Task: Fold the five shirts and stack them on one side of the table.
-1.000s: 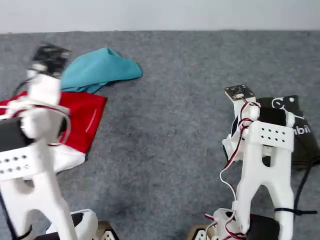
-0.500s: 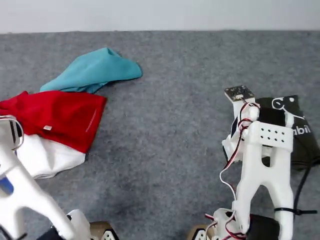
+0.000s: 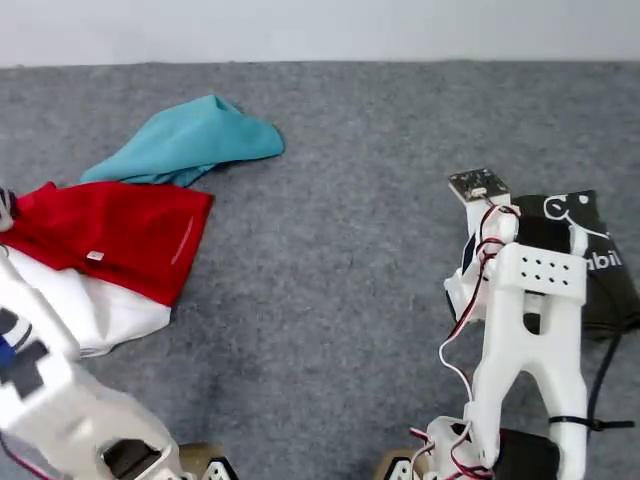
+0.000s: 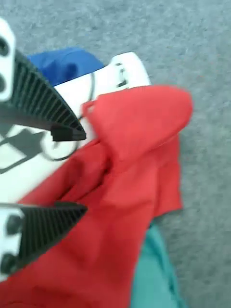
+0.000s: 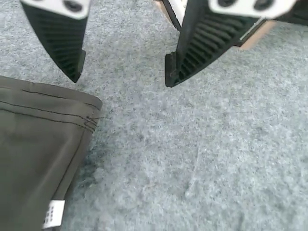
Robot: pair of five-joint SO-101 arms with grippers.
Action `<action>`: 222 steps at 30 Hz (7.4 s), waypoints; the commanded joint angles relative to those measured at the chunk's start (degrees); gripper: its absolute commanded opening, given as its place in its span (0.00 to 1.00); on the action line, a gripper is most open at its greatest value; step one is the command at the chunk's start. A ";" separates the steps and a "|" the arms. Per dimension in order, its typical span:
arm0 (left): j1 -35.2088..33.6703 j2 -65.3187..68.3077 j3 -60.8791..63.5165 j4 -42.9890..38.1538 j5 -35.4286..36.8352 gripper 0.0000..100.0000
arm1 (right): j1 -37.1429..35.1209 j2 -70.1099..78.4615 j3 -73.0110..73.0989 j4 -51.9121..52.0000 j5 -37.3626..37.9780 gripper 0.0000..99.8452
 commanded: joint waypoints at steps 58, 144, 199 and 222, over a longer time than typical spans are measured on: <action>25.41 -38.68 34.86 18.81 -4.92 0.01 | -4.44 -1.45 3.16 -3.65 3.08 0.28; 48.35 -77.01 47.25 16.00 -5.36 0.01 | -4.44 -1.45 3.25 -3.74 -0.62 0.27; 51.25 -74.46 58.86 -1.93 -14.33 0.07 | -4.09 -1.45 3.25 -3.30 -0.62 0.27; 24.62 -66.29 80.40 -19.78 -4.04 0.15 | -4.26 -1.45 3.34 -3.30 -0.62 0.27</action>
